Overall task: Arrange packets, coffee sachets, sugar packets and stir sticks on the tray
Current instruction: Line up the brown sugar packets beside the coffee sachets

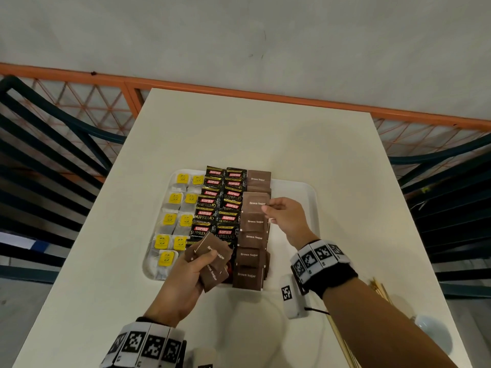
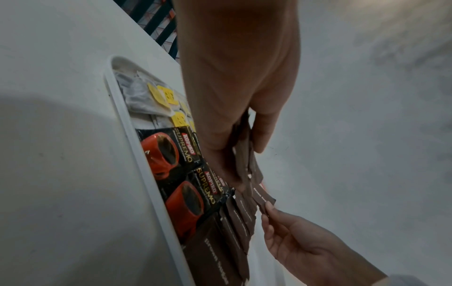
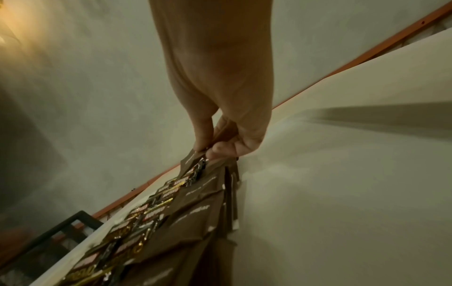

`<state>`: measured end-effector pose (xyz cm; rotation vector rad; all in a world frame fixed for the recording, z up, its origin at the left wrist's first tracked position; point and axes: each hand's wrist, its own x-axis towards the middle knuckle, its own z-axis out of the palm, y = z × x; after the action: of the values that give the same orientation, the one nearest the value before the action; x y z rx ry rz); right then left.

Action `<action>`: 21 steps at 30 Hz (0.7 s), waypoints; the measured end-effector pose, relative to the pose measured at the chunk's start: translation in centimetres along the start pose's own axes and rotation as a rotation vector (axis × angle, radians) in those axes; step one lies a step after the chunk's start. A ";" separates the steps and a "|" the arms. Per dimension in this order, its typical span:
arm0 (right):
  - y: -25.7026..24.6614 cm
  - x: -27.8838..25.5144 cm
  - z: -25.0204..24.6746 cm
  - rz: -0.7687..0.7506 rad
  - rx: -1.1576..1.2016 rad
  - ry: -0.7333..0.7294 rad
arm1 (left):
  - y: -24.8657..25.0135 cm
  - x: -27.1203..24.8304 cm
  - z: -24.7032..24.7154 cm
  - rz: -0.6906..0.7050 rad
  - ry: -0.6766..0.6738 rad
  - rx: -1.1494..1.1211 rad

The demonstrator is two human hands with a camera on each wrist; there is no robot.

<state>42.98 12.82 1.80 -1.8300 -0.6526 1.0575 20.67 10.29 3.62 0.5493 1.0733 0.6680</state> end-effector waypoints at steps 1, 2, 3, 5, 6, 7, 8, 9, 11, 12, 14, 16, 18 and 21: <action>0.2 0.2 0.1 -0.007 -0.016 0.010 | 0.0 0.1 -0.1 0.005 0.017 0.003; 0.4 0.4 0.2 -0.015 -0.041 0.026 | 0.0 0.1 -0.2 0.010 0.029 0.007; 0.6 0.6 0.3 -0.023 -0.071 0.046 | 0.0 0.1 -0.2 0.016 0.033 0.012; 1.0 0.8 0.5 -0.030 -0.136 0.087 | -0.2 0.1 -0.2 0.025 0.037 0.030; 1.1 0.8 0.6 -0.033 -0.162 0.103 | -0.2 0.2 -0.2 0.030 0.039 0.042; 1.2 0.8 0.7 -0.035 -0.182 0.120 | -0.3 0.2 -0.2 0.033 0.043 0.058; 1.3 0.8 0.7 -0.036 -0.191 0.134 | -0.4 0.3 -0.1 0.034 0.050 0.071; 1.3 0.7 0.7 -0.042 -0.189 0.145 | -0.4 0.3 -0.1 0.035 0.059 0.079; 1.0 0.2 0.7 -0.067 -0.194 0.161 | -0.5 0.5 0.1 0.039 0.076 0.090; 0.7 -0.2 0.8 -0.087 -0.224 0.162 | -0.5 0.5 0.2 0.046 0.079 0.097; -0.3 -1.5 1.2 -0.139 -0.285 0.090 | -0.5 0.6 0.5 0.057 0.074 0.103; -1.5 -3.1 1.6 -0.159 -0.328 -0.136 | -0.3 0.7 0.7 0.069 0.066 0.106; -2.1 -4.6 1.7 -0.115 -0.378 -0.424 | -0.2 0.8 0.8 0.076 0.068 0.102; -1.9 -5.7 1.8 -0.059 -0.392 -0.661 | 0.0 1.0 1.0 0.081 0.096 0.070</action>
<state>38.64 10.09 5.32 -1.7472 -1.3744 1.5955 21.87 10.87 3.37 0.6287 1.1728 0.7358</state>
